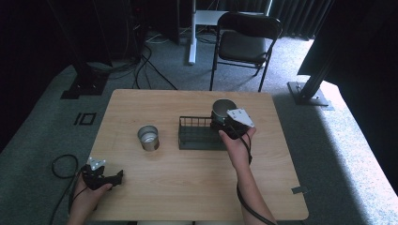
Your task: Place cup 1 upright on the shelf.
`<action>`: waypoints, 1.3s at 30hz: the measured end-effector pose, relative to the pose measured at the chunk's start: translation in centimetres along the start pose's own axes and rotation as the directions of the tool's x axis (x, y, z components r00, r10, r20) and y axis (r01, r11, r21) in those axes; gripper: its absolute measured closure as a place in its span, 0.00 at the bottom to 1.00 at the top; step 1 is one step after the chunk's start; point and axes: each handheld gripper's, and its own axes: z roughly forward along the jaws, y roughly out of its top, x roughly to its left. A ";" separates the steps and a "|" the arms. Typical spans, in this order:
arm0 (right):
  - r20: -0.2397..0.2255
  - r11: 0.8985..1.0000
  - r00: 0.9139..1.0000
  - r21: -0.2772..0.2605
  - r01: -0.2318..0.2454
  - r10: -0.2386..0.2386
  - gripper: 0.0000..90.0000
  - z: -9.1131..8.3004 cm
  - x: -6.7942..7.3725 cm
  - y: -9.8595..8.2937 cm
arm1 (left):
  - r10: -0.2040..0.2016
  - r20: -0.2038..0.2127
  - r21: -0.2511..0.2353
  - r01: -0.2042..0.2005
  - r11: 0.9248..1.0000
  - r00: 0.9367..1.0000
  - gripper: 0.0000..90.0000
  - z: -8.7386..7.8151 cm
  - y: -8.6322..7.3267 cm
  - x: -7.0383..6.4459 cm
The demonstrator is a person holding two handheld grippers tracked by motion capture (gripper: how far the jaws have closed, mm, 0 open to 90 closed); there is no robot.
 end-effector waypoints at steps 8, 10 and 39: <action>0.010 1.000 1.000 0.018 -0.023 0.023 0.14 0.7 -0.7 -1.1 | 0.001 0.000 0.000 -0.001 1.000 1.000 0.02 0.0 0.0 0.0; 0.012 0.999 1.000 0.027 -0.029 0.029 0.14 0.9 -1.1 -1.5 | 0.000 0.000 0.000 0.000 1.000 1.000 0.02 0.0 0.0 0.0; -0.035 0.998 0.999 0.065 -0.027 0.029 0.14 1.4 -1.6 -4.1 | -0.001 0.000 0.000 0.001 1.000 1.000 0.02 0.0 0.0 0.0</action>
